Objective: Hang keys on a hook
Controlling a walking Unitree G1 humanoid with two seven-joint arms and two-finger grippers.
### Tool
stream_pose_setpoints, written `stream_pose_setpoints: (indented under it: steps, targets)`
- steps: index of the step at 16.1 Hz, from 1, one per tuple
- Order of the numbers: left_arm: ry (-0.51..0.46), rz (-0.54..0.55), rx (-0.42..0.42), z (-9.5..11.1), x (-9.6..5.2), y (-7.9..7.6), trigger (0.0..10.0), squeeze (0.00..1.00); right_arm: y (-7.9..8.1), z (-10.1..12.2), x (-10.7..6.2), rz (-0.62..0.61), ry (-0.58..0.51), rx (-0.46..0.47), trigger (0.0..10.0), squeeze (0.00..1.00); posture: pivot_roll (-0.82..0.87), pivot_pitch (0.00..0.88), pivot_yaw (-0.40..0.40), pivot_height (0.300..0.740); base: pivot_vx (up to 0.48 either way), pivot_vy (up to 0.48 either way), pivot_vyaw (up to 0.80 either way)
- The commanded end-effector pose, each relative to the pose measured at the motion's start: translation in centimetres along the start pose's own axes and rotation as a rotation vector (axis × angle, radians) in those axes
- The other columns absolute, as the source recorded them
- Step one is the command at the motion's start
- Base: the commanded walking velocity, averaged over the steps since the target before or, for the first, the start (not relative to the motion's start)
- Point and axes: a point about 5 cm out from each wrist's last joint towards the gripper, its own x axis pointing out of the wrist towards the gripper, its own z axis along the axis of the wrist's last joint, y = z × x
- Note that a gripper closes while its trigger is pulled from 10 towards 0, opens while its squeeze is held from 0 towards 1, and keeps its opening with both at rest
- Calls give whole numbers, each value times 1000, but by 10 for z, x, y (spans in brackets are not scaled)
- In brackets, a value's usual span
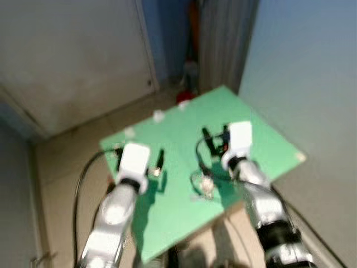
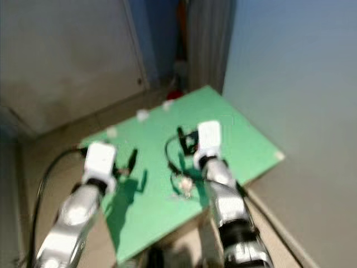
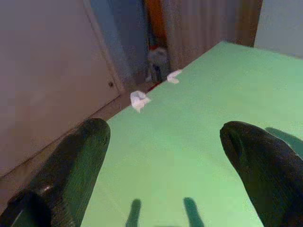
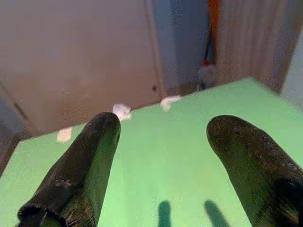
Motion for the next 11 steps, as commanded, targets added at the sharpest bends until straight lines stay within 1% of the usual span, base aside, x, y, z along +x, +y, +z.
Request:
stream_pose_setpoints:
  steps: [1,3,5,7,8,9,11]
  targets:
    - [-24,-30,-5,8,-6,-7,10000,0,-6,-17,-9,-30,61,2,10000,0,-11,195,112,740,0,0,0]
    - [-7,-40,-8,9,-22,-6,10000,0,-6,-35,-18,-57,116,2,10000,0,35,249,138,740,0,0,0]
    - [32,-39,2,7,-39,-1,10000,0,-6,-54,-27,-88,186,20,10000,0,86,308,169,740,0,0,0]
    - [71,-39,10,7,-59,4,10000,0,1,-71,-34,-81,252,51,10000,0,124,345,193,740,0,0,0]
    - [88,-37,17,6,-65,5,10000,0,6,-80,-35,-67,298,66,10000,0,137,353,199,740,0,0,0]
    - [103,-43,25,7,-73,6,10000,0,12,-87,-37,-52,320,90,10000,0,151,363,204,740,0,0,0]
    - [108,-40,22,9,-78,7,10000,0,16,-90,-37,-35,325,91,10000,0,158,368,202,740,0,0,0]
